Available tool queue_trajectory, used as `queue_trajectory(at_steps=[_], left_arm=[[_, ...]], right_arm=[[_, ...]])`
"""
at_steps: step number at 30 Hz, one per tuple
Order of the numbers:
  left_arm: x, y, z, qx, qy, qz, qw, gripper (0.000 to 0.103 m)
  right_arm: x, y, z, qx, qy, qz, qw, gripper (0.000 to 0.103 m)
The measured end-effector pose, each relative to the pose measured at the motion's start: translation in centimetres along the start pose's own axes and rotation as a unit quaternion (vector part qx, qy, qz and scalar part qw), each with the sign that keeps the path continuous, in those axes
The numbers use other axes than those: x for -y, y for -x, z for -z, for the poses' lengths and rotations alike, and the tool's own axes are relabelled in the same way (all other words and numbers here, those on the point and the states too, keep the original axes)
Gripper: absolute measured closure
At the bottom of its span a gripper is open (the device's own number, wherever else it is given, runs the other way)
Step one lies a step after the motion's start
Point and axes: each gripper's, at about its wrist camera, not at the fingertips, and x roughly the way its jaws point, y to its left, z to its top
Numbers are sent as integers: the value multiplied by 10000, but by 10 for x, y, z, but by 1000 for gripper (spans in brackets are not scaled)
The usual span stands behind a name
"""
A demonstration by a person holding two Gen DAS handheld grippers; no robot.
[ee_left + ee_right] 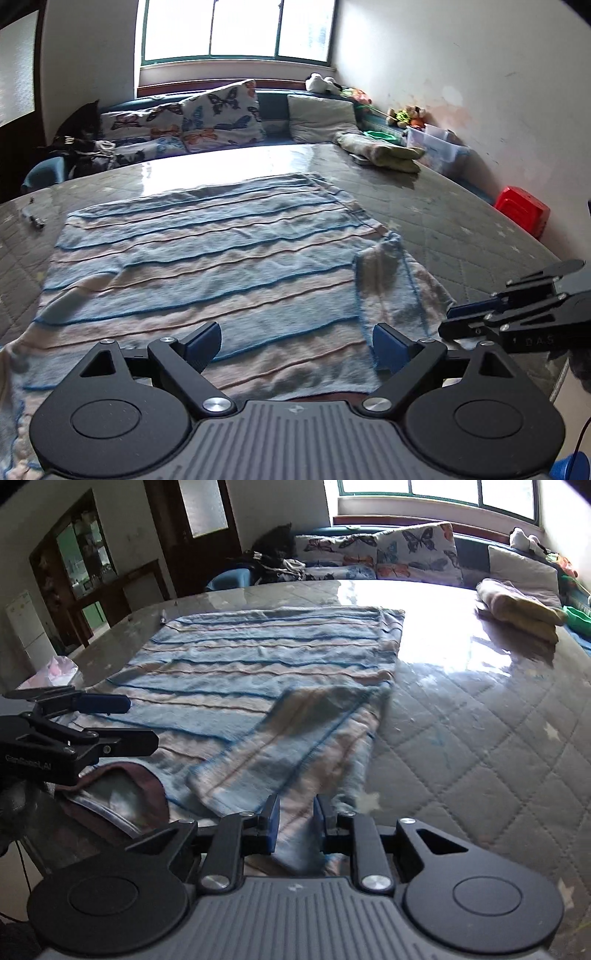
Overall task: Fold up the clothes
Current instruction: 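Grasp the striped shirt side with the right gripper and fold it inward over the body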
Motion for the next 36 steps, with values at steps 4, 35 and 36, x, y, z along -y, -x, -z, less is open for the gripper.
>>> queue_trajectory(at_steps=[4,35,36], left_arm=[[8,-10,-2,-75,-82,71,9999,12],[-10,2,9,-120,140,-372,9991,12],[-15,8,10,-72,221,-489,9985,12]], right_arm=[[6,2,-14,174,139,90,9997,84],[-5,-61,-64,251,675,188,9972,75],[-7,-57,-62,272,685,160,9971,75]])
